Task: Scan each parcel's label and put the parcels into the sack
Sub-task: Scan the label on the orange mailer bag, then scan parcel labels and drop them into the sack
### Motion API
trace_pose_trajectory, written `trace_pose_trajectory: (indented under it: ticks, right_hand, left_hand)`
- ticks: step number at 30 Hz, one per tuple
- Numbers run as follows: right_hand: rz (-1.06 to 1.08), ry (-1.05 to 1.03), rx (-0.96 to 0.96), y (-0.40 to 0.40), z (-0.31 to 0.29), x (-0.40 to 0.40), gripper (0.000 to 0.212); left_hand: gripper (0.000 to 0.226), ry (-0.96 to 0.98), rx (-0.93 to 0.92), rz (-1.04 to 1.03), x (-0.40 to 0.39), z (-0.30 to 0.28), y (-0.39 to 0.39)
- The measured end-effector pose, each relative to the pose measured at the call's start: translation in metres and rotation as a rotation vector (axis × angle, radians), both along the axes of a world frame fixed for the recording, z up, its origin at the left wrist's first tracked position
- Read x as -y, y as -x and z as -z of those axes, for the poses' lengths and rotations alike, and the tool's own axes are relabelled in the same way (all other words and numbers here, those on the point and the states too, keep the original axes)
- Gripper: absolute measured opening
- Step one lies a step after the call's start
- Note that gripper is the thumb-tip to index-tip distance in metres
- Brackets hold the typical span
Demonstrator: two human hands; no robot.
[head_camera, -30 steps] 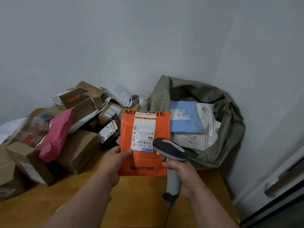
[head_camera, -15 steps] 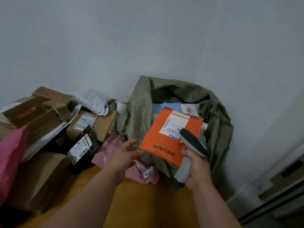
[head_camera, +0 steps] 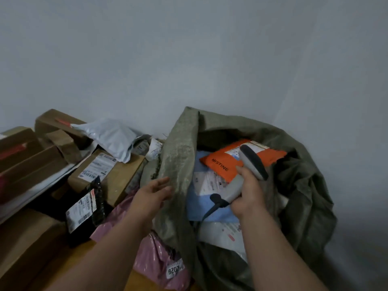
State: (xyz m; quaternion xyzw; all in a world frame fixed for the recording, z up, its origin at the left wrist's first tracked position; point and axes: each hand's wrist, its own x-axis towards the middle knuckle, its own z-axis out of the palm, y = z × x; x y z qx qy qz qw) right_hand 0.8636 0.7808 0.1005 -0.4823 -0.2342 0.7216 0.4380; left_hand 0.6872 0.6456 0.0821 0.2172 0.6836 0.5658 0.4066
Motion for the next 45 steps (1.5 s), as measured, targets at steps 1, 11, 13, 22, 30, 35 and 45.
trace_pose_trajectory:
  ticks: [1,11,13,22,30,35,45]
  right_hand:
    - [-0.108,0.029,-0.025,0.008,-0.003,-0.007,0.025]
    - [-0.384,-0.014,-0.033,0.033,0.016,0.002,0.03]
    - [-0.368,-0.017,-0.035,0.032,0.013,0.01,0.035]
    - [-0.419,-0.141,0.098,0.059,-0.003,0.112,0.007]
    - [-0.695,-0.102,0.298,0.126,0.046,0.274,0.013]
    - [-0.883,0.015,0.533,0.143,0.096,0.35,0.016]
    - [-0.878,0.288,0.615,0.151,0.157,0.414,0.025]
  left_hand:
    - [0.032,0.012,-0.001,-0.022,0.0,0.001,0.004]
    - [0.026,0.064,0.036,-0.168,0.016,0.014,0.03]
    - [0.028,0.068,0.016,-0.181,0.025,0.016,0.034]
    - [0.019,0.076,-0.01,-0.263,0.116,0.023,0.068]
    - [0.026,0.263,-0.101,-0.317,0.286,0.051,0.122]
    - [0.057,0.546,-0.106,-0.177,0.375,0.091,0.131]
    - [0.072,0.805,-0.173,0.011,0.422,0.146,0.115]
